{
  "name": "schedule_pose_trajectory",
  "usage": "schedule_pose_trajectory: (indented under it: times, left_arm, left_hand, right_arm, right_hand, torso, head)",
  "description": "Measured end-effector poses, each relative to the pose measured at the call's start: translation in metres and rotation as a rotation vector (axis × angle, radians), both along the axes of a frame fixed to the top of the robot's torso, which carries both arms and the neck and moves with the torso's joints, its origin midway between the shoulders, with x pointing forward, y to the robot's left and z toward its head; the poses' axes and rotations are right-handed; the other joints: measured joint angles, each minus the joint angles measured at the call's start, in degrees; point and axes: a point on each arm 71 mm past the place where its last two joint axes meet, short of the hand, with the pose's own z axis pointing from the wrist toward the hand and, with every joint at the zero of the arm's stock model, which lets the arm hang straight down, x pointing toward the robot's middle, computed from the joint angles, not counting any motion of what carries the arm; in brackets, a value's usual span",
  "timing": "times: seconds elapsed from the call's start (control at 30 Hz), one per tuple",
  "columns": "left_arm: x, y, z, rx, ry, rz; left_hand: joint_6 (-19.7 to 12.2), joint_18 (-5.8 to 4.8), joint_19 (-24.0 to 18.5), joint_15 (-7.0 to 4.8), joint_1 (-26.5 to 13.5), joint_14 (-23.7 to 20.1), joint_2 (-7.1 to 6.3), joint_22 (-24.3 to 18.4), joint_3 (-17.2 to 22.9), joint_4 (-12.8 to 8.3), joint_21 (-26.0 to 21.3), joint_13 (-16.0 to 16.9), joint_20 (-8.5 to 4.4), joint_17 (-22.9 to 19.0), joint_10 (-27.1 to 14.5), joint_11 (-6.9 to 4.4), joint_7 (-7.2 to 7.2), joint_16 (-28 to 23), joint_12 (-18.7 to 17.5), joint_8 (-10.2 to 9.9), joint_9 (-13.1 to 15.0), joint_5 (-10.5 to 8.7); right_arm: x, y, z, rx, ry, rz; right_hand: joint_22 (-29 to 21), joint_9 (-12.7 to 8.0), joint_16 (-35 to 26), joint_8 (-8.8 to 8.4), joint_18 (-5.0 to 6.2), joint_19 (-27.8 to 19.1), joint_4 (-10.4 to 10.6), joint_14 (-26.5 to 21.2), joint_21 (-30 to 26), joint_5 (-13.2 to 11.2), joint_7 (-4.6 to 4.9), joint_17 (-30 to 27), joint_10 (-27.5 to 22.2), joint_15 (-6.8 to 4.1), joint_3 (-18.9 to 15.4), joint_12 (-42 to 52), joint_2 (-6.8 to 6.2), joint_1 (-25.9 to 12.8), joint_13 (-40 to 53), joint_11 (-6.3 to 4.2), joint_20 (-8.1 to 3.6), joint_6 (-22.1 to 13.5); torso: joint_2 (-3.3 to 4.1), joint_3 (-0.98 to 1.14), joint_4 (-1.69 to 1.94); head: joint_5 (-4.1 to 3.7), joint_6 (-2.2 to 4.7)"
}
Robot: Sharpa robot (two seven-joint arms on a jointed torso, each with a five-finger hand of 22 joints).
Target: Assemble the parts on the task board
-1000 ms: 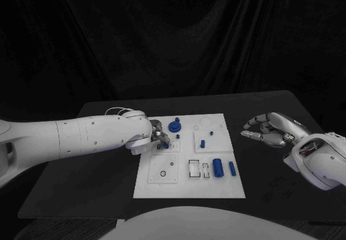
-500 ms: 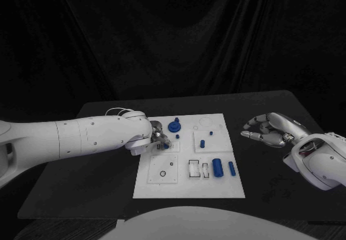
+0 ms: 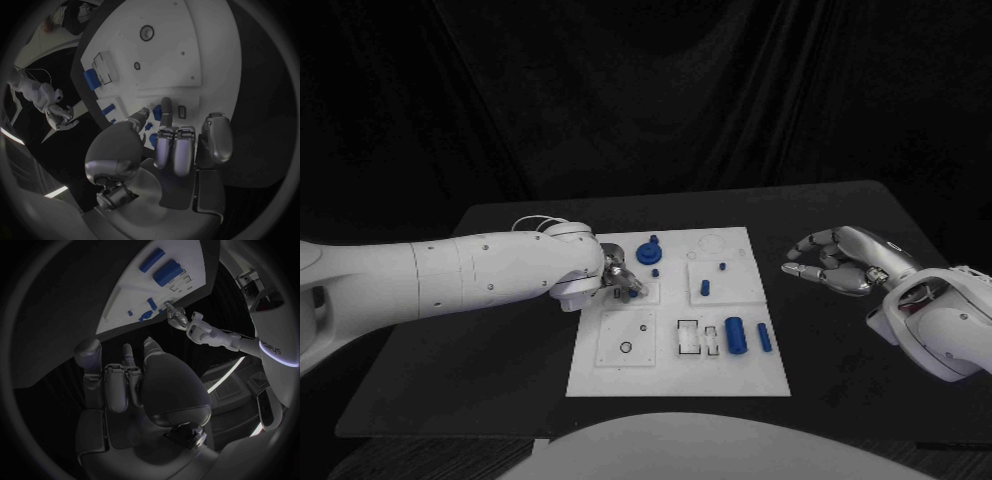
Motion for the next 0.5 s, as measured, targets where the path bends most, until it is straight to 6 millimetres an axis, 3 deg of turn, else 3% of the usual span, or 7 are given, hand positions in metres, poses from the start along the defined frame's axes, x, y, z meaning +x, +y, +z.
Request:
schedule_pose_trajectory:
  times: [0.1, 0.4, 0.5]
  left_arm:
    - [-0.0001, 0.0003, -0.0002, 0.003, 0.003, -0.001]
    - [0.0005, 0.0015, -0.0004, 0.005, 0.003, 0.003]
    - [-0.0006, 0.0025, 0.0005, -0.001, -0.004, 0.007]
  left_hand:
    - [0.00, 0.00, 0.00, 0.00, -1.35, 0.00, -0.17, 0.00, -2.65, 2.04, 0.00, 0.00, 0.00, 0.00, 0.00, 0.00, 0.00, 0.00, 0.00, 0.00, 0.77, -1.78]
    - [-0.21, 0.00, 0.00, 0.00, -4.35, 0.00, -0.94, 0.00, -8.71, 7.26, -0.35, 0.00, 0.00, 0.00, 0.00, 0.00, 0.22, 0.00, 0.00, 1.11, 2.57, -2.06]
    - [0.33, 0.00, 0.00, 0.00, -4.35, 0.00, -0.94, 0.00, -10.38, 8.49, -0.35, 0.00, 0.00, 0.00, 0.00, 0.00, -0.32, 0.00, 0.00, 2.02, 3.51, -2.06]
  right_arm:
    - [-0.0001, -0.0002, -0.0002, 0.000, 0.001, 0.000]
    - [-0.0006, -0.0008, -0.0006, -0.001, 0.003, -0.001]
    - [-0.0007, -0.0016, -0.0006, -0.002, 0.003, -0.002]
  right_hand:
    - [0.00, 0.00, 0.00, 0.00, 0.00, 0.00, 0.00, 0.00, 0.00, 0.00, 0.00, 0.00, 0.00, 0.00, 0.00, -0.03, 0.00, 0.00, 0.00, 0.00, 0.00, 0.00]
    - [-0.01, -0.07, 0.00, 0.00, 0.00, 0.00, 0.00, 0.00, 0.00, 0.00, 0.00, 0.00, 0.00, 0.00, 0.00, -0.03, -0.21, 0.20, 0.02, 0.00, 0.00, 0.00]
    - [-0.01, -0.07, 0.00, 0.00, 0.00, 0.00, 0.00, 0.00, 0.00, 0.00, 0.00, 0.00, 0.00, 0.00, 0.00, -0.03, -0.21, 0.20, 0.02, 0.00, 0.00, 0.00]
  torso:
    - [0.00, 0.00, 0.00]
    - [0.01, 0.00, 0.01]
    - [0.00, -0.02, 0.01]
  head:
    - [0.03, 0.00]
    - [0.12, 0.00]
    - [0.05, 0.00]
